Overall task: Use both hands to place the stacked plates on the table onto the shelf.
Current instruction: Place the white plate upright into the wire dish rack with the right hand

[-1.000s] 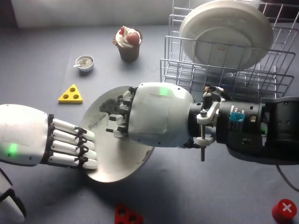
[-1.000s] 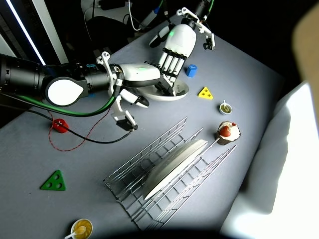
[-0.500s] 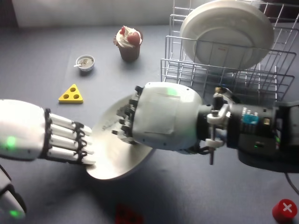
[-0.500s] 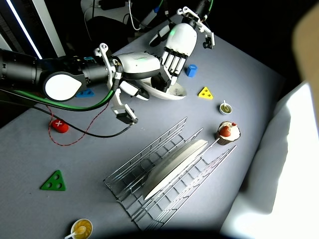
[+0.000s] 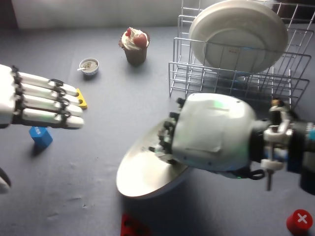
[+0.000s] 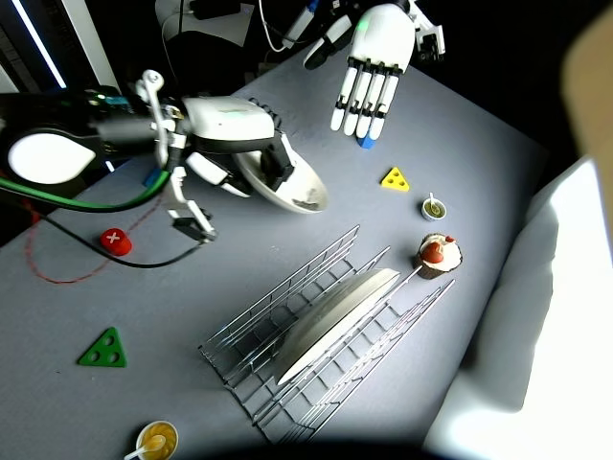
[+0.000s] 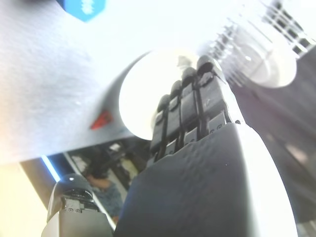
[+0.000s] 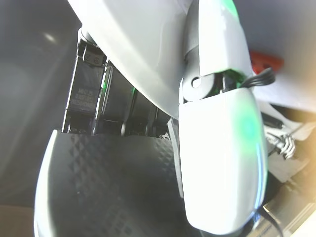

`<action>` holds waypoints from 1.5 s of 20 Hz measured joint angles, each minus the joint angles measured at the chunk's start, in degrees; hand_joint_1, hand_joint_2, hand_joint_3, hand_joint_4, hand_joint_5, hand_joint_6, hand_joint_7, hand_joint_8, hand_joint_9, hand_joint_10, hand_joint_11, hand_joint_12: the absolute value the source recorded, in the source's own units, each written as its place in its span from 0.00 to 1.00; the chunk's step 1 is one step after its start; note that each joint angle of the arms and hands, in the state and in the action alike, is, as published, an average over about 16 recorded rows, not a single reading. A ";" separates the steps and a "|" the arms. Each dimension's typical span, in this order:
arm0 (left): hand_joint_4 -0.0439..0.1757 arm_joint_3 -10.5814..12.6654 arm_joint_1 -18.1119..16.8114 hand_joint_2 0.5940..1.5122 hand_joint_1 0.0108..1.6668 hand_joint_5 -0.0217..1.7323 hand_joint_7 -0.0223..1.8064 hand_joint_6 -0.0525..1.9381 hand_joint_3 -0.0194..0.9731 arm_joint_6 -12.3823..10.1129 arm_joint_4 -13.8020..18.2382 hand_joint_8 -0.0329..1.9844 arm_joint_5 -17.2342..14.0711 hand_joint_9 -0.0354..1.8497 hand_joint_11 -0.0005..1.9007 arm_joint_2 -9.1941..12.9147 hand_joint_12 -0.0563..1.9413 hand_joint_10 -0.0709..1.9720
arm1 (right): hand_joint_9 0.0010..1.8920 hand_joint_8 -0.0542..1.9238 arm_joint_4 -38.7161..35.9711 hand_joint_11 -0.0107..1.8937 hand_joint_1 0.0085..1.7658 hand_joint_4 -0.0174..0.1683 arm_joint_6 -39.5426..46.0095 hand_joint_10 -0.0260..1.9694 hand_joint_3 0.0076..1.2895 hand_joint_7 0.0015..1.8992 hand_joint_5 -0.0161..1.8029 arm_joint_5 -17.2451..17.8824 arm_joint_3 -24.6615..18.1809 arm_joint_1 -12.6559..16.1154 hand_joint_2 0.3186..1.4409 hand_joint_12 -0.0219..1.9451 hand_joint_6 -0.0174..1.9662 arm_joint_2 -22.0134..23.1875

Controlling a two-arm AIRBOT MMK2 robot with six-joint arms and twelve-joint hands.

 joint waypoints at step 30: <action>0.20 0.11 -4.85 0.37 0.03 0.05 0.06 0.03 0.04 -3.76 -0.76 0.02 -5.05 0.07 0.05 4.55 0.03 0.04 | 0.64 0.24 39.02 0.55 0.82 0.06 12.04 0.29 0.00 0.61 0.53 -23.63 -7.00 29.43 0.55 0.67 0.43 17.89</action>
